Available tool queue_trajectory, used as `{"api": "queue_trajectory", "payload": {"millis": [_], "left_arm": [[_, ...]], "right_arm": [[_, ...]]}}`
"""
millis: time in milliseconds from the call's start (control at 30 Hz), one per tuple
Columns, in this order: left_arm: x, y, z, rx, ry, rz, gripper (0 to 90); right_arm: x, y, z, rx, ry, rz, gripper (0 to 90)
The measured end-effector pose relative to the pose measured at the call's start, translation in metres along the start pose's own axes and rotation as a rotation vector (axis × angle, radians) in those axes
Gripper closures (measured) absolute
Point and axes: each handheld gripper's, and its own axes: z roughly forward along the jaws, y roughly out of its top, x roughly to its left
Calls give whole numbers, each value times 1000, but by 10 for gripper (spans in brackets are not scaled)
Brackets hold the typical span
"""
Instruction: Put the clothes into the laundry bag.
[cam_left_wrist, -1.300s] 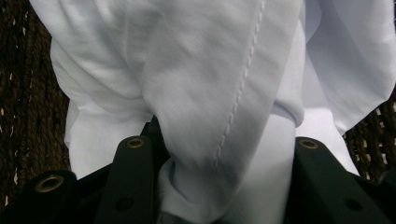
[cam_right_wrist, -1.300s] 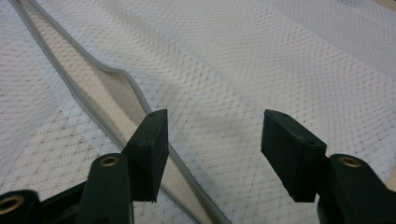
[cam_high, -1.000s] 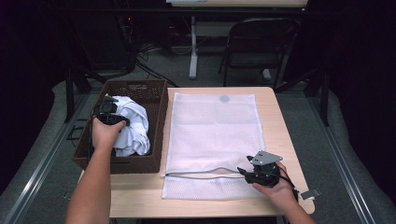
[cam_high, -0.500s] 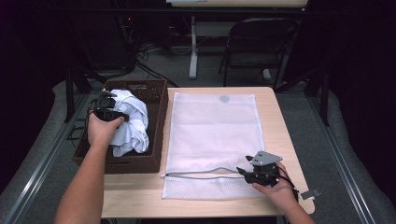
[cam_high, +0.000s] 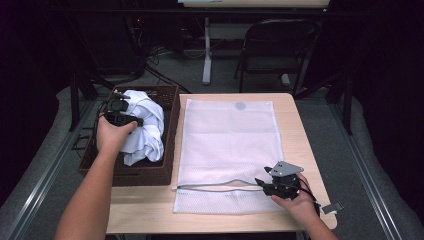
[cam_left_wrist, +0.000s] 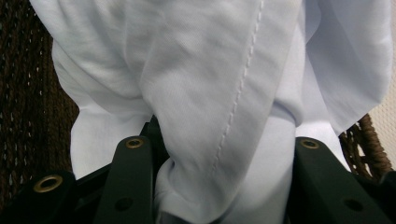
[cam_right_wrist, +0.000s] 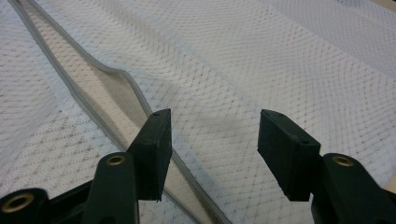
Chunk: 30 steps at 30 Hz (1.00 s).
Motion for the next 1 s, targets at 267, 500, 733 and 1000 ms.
{"api": "queue_trajectory", "payload": {"millis": [267,500,733,1000], "left_arm": [[-5,4,-9,-14,-4,14,591],[-7,6,-16,-21,-5,20,591],[-11,9,-22,-29,-12,33,591],[-19,12,-30,-31,-25,54,591]], "right_arm": [[-1,0,-1,-1,3,11,449],[-1,0,-1,0,2,16,450],[-1,0,-1,0,1,17,451],[-1,0,-1,0,1,23,453]]}}
